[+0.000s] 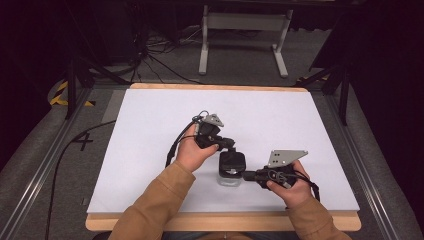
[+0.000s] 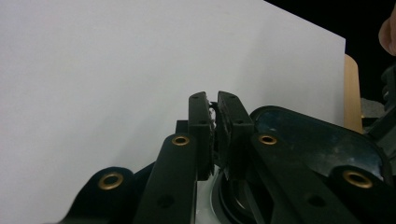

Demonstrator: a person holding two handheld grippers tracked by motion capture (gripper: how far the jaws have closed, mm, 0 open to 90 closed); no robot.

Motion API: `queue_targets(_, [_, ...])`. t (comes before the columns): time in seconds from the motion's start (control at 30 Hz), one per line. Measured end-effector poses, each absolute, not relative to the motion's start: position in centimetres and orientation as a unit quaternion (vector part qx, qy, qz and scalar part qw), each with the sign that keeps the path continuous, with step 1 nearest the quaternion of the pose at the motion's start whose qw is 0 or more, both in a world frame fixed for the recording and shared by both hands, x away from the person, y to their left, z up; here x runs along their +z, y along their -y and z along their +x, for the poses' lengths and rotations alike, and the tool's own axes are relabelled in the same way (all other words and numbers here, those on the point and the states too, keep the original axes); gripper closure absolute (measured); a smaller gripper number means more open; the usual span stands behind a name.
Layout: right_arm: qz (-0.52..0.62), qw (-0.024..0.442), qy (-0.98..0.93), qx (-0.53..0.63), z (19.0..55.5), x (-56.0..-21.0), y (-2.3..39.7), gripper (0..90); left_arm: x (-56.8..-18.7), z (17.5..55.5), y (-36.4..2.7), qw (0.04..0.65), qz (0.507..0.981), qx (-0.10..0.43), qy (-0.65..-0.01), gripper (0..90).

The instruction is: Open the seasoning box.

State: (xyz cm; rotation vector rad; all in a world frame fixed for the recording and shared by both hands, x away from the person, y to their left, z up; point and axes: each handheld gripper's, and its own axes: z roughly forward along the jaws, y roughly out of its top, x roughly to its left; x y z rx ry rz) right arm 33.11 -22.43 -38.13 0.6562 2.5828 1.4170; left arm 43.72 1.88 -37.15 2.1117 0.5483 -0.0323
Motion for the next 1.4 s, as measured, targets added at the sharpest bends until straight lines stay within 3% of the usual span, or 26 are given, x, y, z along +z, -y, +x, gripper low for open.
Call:
queue_targets(0.3, [0.217,0.081,-0.846,0.481,33.2,-37.4,22.5,90.0,-33.0,40.5,-4.0,0.495,0.848,-0.039,-0.185,83.1])
queue_targets(0.5, [0.216,0.094,-0.834,0.498,33.4,-36.7,22.4,90.0,-32.0,38.4,-4.2,0.472,0.867,-0.095,-0.131,81.9])
queue_targets(0.6, [0.219,0.098,-0.829,0.504,33.4,-36.5,22.4,90.0,-32.5,37.6,-3.5,0.425,0.889,-0.116,-0.123,81.5])
queue_targets(0.77, [0.219,0.107,-0.821,0.516,33.6,-36.1,22.3,90.0,-33.7,37.5,-2.5,0.372,0.916,-0.094,-0.12,82.0])
queue_targets(0.9, [0.219,0.11,-0.82,0.518,33.7,-36.1,22.3,90.0,-34.4,37.8,-2.2,0.37,0.917,-0.081,-0.127,82.0])
queue_targets(1.03, [0.218,0.112,-0.819,0.519,33.6,-36.1,22.3,90.0,-34.7,38.7,-2.5,0.398,0.904,-0.054,-0.146,82.7])
queue_targets(1.4, [0.208,0.098,-0.844,0.485,33.5,-37.2,21.5,89.6,-34.1,39.7,-3.7,0.469,0.866,-0.05,-0.166,80.2])
